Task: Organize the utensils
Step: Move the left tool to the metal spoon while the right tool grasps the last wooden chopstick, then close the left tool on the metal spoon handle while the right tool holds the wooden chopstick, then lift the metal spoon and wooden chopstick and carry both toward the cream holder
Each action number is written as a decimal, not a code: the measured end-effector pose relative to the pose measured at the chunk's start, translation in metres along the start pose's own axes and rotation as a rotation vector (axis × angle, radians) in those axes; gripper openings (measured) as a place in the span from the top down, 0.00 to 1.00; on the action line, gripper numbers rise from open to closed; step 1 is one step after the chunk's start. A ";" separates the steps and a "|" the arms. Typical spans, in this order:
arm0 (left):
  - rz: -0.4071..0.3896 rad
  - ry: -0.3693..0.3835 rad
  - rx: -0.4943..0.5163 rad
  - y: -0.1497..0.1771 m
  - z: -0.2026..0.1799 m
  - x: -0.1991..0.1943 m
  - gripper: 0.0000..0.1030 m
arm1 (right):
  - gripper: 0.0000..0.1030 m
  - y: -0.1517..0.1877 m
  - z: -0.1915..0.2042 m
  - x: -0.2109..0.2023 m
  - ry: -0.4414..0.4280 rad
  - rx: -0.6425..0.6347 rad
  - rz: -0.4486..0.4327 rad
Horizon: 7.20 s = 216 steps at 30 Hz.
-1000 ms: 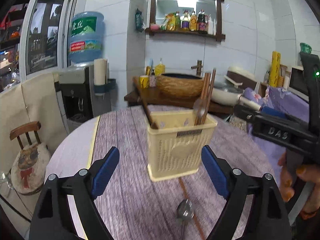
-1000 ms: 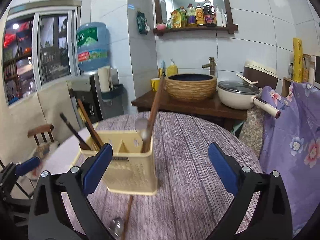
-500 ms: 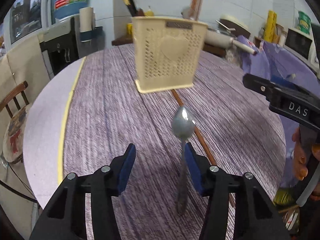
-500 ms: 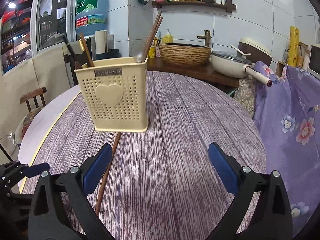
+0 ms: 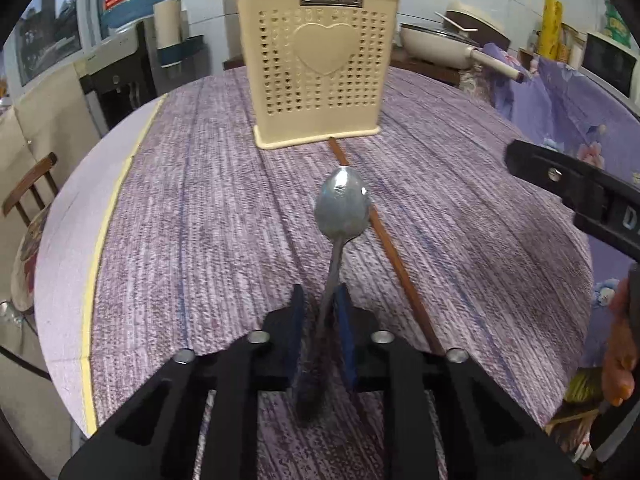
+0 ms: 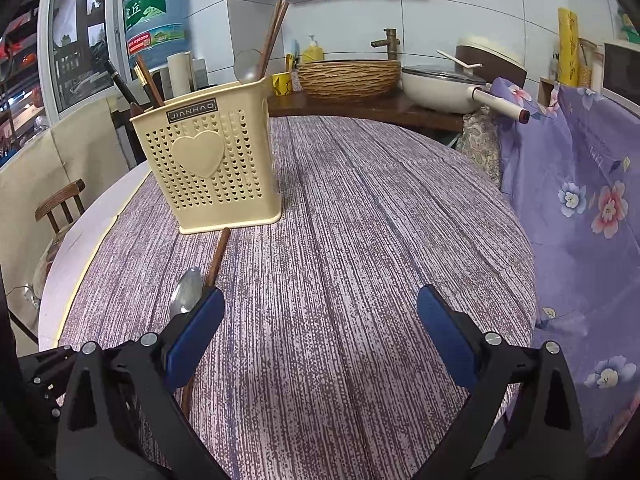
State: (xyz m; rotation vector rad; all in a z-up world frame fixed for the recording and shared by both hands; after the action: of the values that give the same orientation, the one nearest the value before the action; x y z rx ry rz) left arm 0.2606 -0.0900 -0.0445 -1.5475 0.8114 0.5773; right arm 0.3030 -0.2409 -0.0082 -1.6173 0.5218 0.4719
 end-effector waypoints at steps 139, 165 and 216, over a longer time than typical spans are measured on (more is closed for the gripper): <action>-0.041 0.089 -0.261 -0.081 0.052 -0.002 0.64 | 0.92 -0.042 0.058 0.065 -0.290 -0.035 0.144; -0.190 0.171 -0.242 -0.104 0.041 -0.065 0.64 | 0.92 -0.078 0.038 -0.012 -0.257 -0.025 -0.055; -0.209 0.155 -0.232 -0.094 0.045 -0.065 0.64 | 0.91 -0.048 0.068 0.131 -0.138 -0.185 0.231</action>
State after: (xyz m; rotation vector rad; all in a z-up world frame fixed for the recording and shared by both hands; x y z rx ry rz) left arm 0.2966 -0.0324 0.0580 -1.8819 0.7051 0.4125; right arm 0.4372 -0.1769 -0.0529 -1.6935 0.5768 0.8194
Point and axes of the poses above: each gripper's, at about its wrist camera, not at the fingertips, and x roughly the way its jaws point, z to its left, y to its underside, the point moved 3 cm from there along x, roughly the way its jaws point, and after that the axes turned 15 degrees about -x, right-handed, at the moved point
